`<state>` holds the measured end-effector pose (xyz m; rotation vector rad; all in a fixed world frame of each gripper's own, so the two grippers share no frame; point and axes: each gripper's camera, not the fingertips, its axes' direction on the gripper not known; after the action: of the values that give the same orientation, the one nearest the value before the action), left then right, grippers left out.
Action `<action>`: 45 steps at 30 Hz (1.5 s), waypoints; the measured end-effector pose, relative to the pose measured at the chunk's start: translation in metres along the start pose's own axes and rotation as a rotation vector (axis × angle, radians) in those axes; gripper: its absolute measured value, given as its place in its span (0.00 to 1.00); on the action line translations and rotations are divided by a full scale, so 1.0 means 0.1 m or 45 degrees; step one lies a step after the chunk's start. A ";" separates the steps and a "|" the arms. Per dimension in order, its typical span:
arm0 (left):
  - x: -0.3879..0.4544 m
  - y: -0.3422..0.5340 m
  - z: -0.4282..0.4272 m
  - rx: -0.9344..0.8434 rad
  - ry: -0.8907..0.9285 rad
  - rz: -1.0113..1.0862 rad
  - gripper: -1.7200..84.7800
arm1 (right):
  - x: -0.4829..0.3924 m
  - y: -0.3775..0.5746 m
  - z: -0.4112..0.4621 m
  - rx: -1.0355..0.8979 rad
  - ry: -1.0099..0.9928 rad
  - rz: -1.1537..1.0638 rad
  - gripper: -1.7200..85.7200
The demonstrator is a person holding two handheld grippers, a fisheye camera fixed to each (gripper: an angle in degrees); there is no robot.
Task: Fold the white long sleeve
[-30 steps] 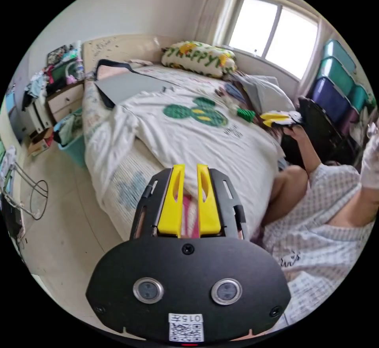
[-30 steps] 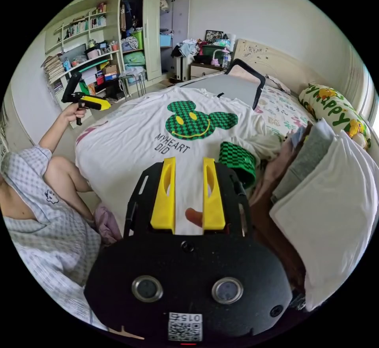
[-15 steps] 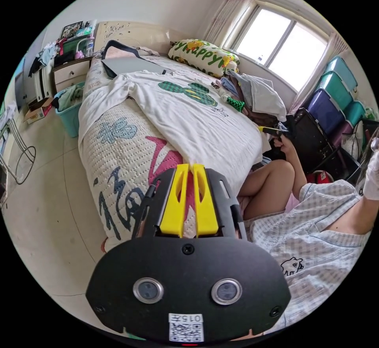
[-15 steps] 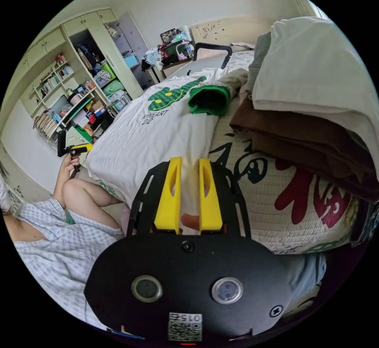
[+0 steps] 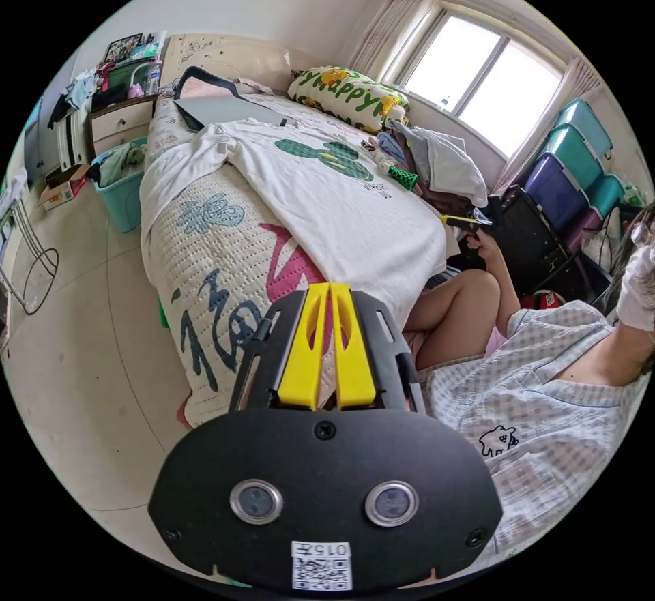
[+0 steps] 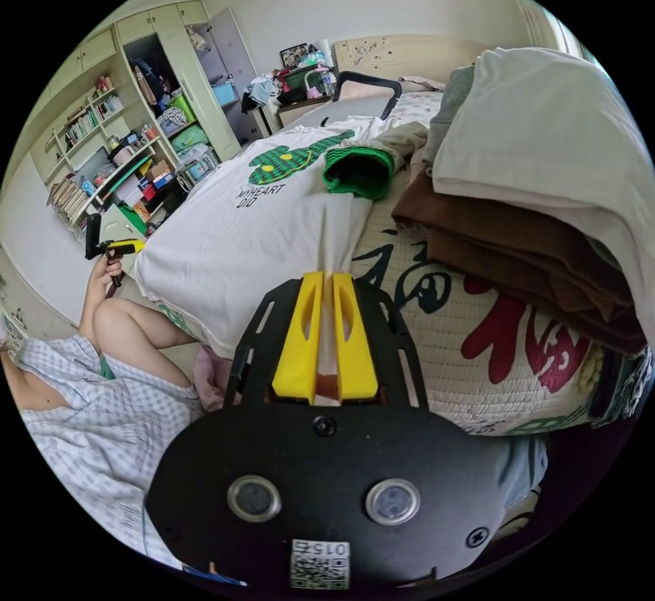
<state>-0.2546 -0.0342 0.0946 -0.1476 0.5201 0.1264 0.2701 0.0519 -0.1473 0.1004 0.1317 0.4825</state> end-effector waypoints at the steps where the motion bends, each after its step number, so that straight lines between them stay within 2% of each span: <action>1: 0.02 0.00 -0.02 0.000 0.035 0.044 0.03 | 0.01 0.03 -0.05 0.017 -0.027 -0.004 0.10; 4: 0.08 -0.04 0.15 -0.137 0.081 0.129 0.07 | 0.00 0.08 -0.07 -0.025 -0.127 -0.053 0.13; 6: 0.09 -0.05 0.19 -0.146 0.031 0.145 0.08 | -0.03 0.10 -0.08 -0.033 -0.128 -0.081 0.14; 11: 0.02 -0.06 0.19 -0.186 0.081 0.172 0.03 | -0.12 0.12 -0.15 -0.077 -0.063 -0.125 0.07; 13: 0.02 -0.06 0.14 -0.196 0.026 0.187 0.02 | -0.14 0.12 -0.19 -0.092 -0.028 -0.114 0.04; 18: -0.03 -0.05 0.12 -0.201 0.012 0.179 0.02 | -0.20 0.11 -0.25 -0.122 -0.017 -0.106 0.05; 23: -0.16 0.01 0.04 -0.180 0.074 0.155 0.02 | -0.29 0.08 -0.60 0.064 0.124 -0.047 0.10; 25: -0.23 0.05 0.01 -0.161 0.098 0.141 0.02 | -0.42 -0.10 -0.78 0.179 0.077 -0.124 0.11; 27: -0.28 0.06 0.00 -0.156 0.123 0.127 0.02 | -0.56 -0.32 -0.81 0.189 0.026 -0.221 0.13; 29: -0.30 0.06 -0.01 -0.152 0.134 0.124 0.02 | -0.72 -0.60 -0.70 0.118 0.038 -0.325 0.16; 34: -0.29 0.06 -0.04 -0.157 0.135 0.131 0.02 | -1.03 -1.45 0.05 -0.171 0.325 -0.503 0.20; 37: -0.29 0.10 -0.07 -0.154 0.149 0.125 0.02 | -1.10 -1.71 0.50 -0.495 0.536 -0.599 0.16; 39: -0.30 0.13 -0.10 -0.151 0.156 0.123 0.02 | -1.11 -1.84 0.49 -0.539 0.565 -0.596 0.09; 42: -0.30 0.17 -0.18 -0.150 0.154 0.135 0.02 | -1.06 -2.13 0.05 -0.404 0.618 -0.507 0.06; 45: -0.30 0.21 -0.24 -0.148 0.157 0.135 0.02 | -0.78 -2.46 -0.63 -0.239 0.516 -0.313 0.05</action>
<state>-0.2952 -0.0206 0.0871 -0.2422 0.6441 0.2521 0.3038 -0.1971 -0.2324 -0.1977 0.4889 0.2624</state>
